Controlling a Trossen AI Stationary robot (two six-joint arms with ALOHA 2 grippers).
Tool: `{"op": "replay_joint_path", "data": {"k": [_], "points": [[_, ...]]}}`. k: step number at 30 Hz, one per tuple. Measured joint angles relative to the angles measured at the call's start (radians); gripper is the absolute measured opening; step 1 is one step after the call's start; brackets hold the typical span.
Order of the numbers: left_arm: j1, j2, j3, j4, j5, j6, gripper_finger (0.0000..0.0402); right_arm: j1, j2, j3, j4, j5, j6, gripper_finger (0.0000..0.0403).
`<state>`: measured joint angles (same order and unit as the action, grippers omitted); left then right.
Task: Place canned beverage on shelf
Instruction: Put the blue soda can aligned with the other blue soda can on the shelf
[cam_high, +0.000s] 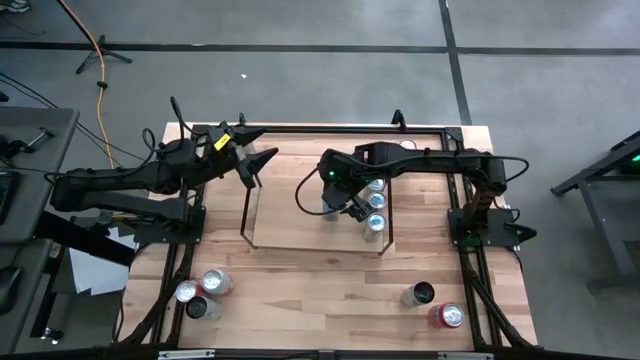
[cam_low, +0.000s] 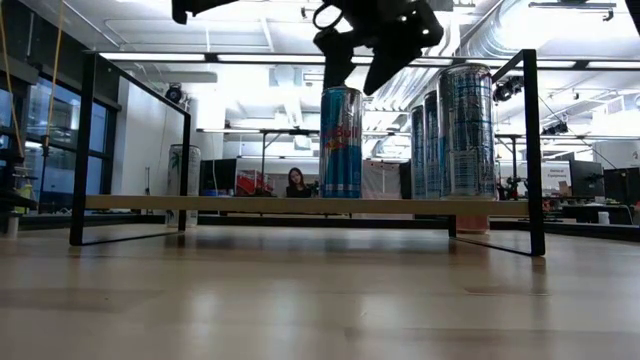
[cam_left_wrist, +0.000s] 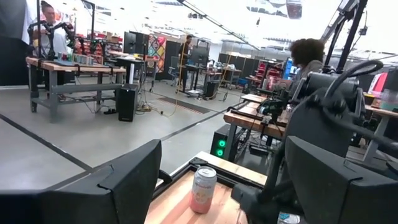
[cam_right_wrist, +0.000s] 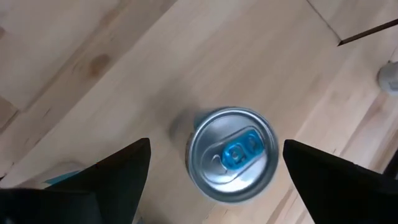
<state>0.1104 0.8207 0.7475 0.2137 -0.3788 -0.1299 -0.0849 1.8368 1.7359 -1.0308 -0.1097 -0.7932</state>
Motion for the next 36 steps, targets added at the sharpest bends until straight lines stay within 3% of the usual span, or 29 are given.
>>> {"op": "replay_joint_path", "data": {"k": [15,25,29,36], "points": [[0.000,0.000,0.000,0.001,0.001,0.001,0.0299,0.000,0.058,0.000,0.003,0.001,0.021,0.0342],[0.000,0.000,0.000,0.000,0.002,0.001,0.0299,0.007,0.057,0.002,-0.005,0.037,0.130,0.0224],[0.000,0.000,0.000,0.000,0.002,0.002,0.0299,0.014,0.057,0.004,-0.012,0.054,0.282,0.0224],[0.000,-0.001,0.000,0.001,0.002,0.008,0.0299,0.043,0.058,0.042,-0.078,0.140,0.748,0.0224]]}}
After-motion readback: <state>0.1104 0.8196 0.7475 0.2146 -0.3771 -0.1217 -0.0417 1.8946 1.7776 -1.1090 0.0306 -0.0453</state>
